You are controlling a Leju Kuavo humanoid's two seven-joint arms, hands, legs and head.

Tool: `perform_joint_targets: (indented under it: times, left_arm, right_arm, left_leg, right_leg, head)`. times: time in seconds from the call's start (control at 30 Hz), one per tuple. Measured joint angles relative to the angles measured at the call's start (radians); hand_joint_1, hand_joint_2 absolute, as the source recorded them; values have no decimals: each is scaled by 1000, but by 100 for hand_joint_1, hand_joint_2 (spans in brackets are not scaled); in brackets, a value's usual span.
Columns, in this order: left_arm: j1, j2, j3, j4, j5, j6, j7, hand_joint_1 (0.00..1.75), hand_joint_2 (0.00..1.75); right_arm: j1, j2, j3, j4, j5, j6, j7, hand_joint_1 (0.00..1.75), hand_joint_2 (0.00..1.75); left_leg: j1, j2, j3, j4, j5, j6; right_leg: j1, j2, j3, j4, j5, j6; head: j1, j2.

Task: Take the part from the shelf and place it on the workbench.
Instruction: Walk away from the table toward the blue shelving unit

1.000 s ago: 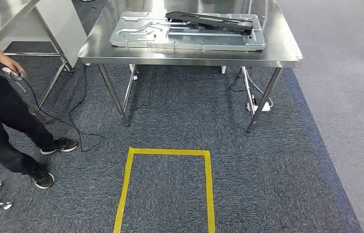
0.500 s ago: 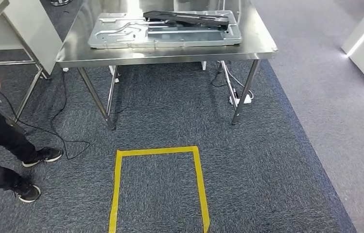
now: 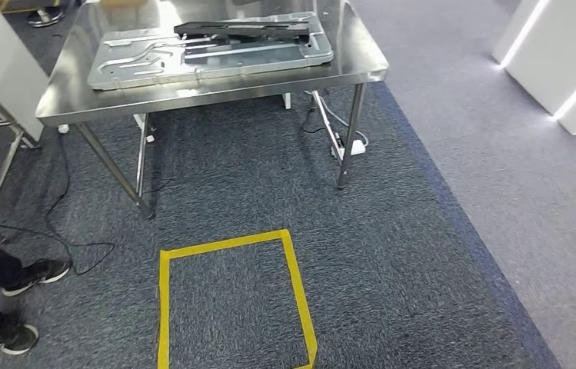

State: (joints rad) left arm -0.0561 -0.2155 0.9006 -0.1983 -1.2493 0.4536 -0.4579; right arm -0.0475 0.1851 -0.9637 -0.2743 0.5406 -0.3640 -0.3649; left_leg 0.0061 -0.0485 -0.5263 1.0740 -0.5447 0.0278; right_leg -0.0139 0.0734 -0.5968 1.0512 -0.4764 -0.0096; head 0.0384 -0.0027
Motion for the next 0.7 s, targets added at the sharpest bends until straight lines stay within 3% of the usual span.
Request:
perform_joint_targets:
  times: [0.07,0.13,0.2,0.27,0.33,0.37,0.4,0.47,0.53,0.57,0.63,0.7]
  left_arm:
    - [-1,1,0,0,0,0,0,0,0]
    - [-3,1,1,0,1,0,1,0,0]
    - [-2,0,1,0,1,-2,1,0,0]
    - [1,-1,1,0,1,-4,0,0,0]
    - [4,-2,2,0,1,-7,0,0,0]
    - [4,-2,2,0,2,-7,0,0,0]
    - [4,-2,2,0,2,-8,0,0,0]
    - [3,-2,2,0,2,-9,0,0,0]
    - [2,-2,2,0,2,-10,0,0,0]
    - [1,-2,2,0,2,-10,0,0,0]
    - [-2,-2,2,0,2,-10,0,0,0]
    - [-4,-2,3,0,2,-10,0,0,0]
  right_arm:
    - [-2,3,3,3,3,-1,4,0,0]
    - [-1,4,4,6,7,-2,14,0,0]
    - [1,5,5,9,12,-3,23,0,0]
    - [0,5,6,11,15,-4,30,0,0]
    - [0,5,6,12,17,-4,35,0,0]
    - [1,5,6,13,19,-4,38,0,0]
    - [3,5,6,14,20,-4,40,0,0]
    - [5,5,6,16,24,-5,42,0,0]
    - [4,5,7,16,27,-5,43,0,0]
    - [4,5,7,17,28,-5,43,0,0]
    - [6,5,8,17,30,-5,46,0,0]
    - [7,5,9,18,34,-5,50,0,0]
  left_leg:
    - [-4,-24,18,-50,9,7]
    - [-5,-6,22,-64,18,12]
    - [-2,18,28,-84,34,23]
    - [-3,46,28,-92,41,30]
    - [-6,75,23,-88,41,31]
    - [-6,88,20,-86,40,30]
    - [-6,101,19,-84,39,29]
    - [-6,123,19,-78,33,23]
    - [-10,138,18,-69,25,12]
    - [-12,144,18,-67,22,7]
    - [-12,154,23,-67,19,-3]
    - [-8,129,19,-45,-3,-14]
  right_leg:
    - [-4,19,-7,-2,8,12]
    - [-7,30,-11,-6,15,26]
    - [-4,-3,-27,24,-8,32]
    - [-1,-48,-73,125,-73,36]
    - [-2,-61,-120,234,-121,41]
    - [-3,-64,-123,250,-120,44]
    - [-4,-69,-107,227,-101,45]
    - [-6,-97,-32,98,-46,44]
    - [-2,-124,22,0,-18,35]
    - [1,-129,29,-15,-19,29]
    - [3,-114,27,-16,-16,18]
    - [0,-97,25,-21,-9,6]
  head:
    - [0,0]
    - [0,0]
    - [2,0]
    - [3,0]
    - [3,0]
    - [3,0]
    - [3,0]
    - [4,0]
    - [3,0]
    - [2,0]
    - [1,0]
    - [1,0]
